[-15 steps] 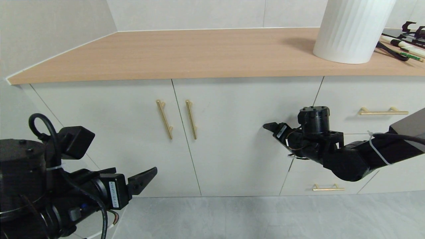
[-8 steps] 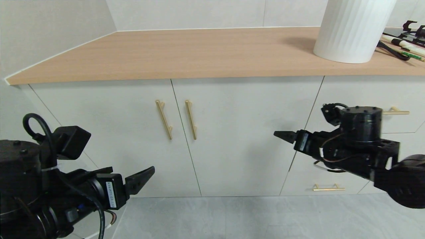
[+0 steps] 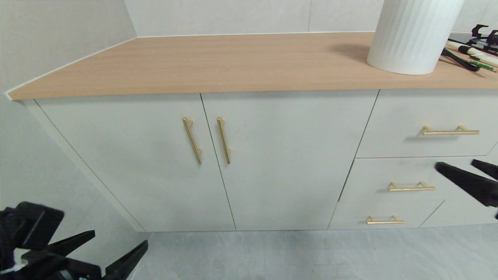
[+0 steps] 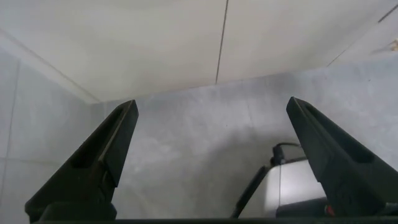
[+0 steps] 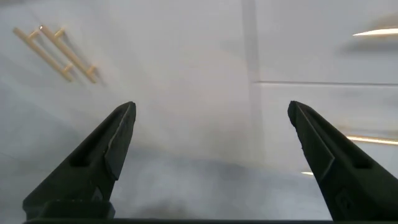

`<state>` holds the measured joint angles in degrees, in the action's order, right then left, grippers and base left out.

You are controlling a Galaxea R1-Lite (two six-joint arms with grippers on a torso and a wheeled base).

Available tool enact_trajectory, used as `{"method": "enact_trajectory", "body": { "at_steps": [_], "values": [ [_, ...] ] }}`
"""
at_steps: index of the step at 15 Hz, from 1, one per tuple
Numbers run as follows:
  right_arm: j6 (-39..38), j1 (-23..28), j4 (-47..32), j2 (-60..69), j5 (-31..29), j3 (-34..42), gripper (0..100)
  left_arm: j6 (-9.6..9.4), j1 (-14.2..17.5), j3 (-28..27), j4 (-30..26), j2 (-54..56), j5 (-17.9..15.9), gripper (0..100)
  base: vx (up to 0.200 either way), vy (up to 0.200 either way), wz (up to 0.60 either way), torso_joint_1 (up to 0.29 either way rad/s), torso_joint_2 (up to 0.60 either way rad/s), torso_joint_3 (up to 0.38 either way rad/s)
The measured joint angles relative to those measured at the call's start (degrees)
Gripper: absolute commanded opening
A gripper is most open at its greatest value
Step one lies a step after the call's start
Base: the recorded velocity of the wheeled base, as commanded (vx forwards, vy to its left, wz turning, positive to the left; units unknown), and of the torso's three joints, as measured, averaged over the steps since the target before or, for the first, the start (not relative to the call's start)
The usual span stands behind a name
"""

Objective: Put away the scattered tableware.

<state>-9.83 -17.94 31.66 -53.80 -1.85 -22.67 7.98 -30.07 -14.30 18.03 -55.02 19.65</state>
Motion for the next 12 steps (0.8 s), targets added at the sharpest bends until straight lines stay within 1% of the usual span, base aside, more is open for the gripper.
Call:
{"method": "enact_trajectory", "body": {
  "at_steps": [2, 4, 5, 7, 9, 11, 12],
  "values": [
    [3.47, 2.90, -8.48, 12.18, -1.04, 0.62, 100, -0.24, 1.22, 3.04, -0.24, 8.83, -0.77, 100, 0.000, 0.000, 0.00, 0.000, 0.00, 0.000],
    [8.08, 5.81, -18.38, 24.28, -1.76, 0.46, 100, -1.10, 5.22, 4.83, -1.50, 18.97, -1.60, 100, 0.000, 0.000, 0.00, 0.000, 0.00, 0.000],
    [9.87, 7.17, -22.64, 28.64, -1.95, 0.29, 100, -2.13, 7.34, 5.13, -2.93, 22.80, -1.80, 100, 0.000, 0.000, 0.00, 0.000, 0.00, 0.000],
    [12.56, 10.12, -32.55, 38.39, -2.52, -0.17, 100, -5.83, 12.58, 5.23, -8.02, 32.37, -2.15, 100, 0.000, 0.000, 0.00, 0.000, 0.00, 0.000],
    [13.39, 13.93, -35.93, 44.43, -4.11, -0.30, 100, -8.53, 17.09, 5.23, -13.41, 40.50, -3.40, 100, 0.000, 0.000, 0.00, 0.000, 0.00, 0.000],
    [15.15, 16.69, -39.20, 49.34, -5.67, 1.87, 100, -9.68, 20.98, 5.53, -15.90, 45.48, -3.27, 100, 0.000, 0.000, 0.00, 0.000, 0.00, 0.000],
    [16.14, 17.37, -39.02, 50.97, -8.77, 4.21, 100, -9.95, 23.44, 5.86, -15.87, 47.03, -3.25, 100, 0.000, 0.000, 0.00, 0.000, 0.00, 0.000]
  ]
}}
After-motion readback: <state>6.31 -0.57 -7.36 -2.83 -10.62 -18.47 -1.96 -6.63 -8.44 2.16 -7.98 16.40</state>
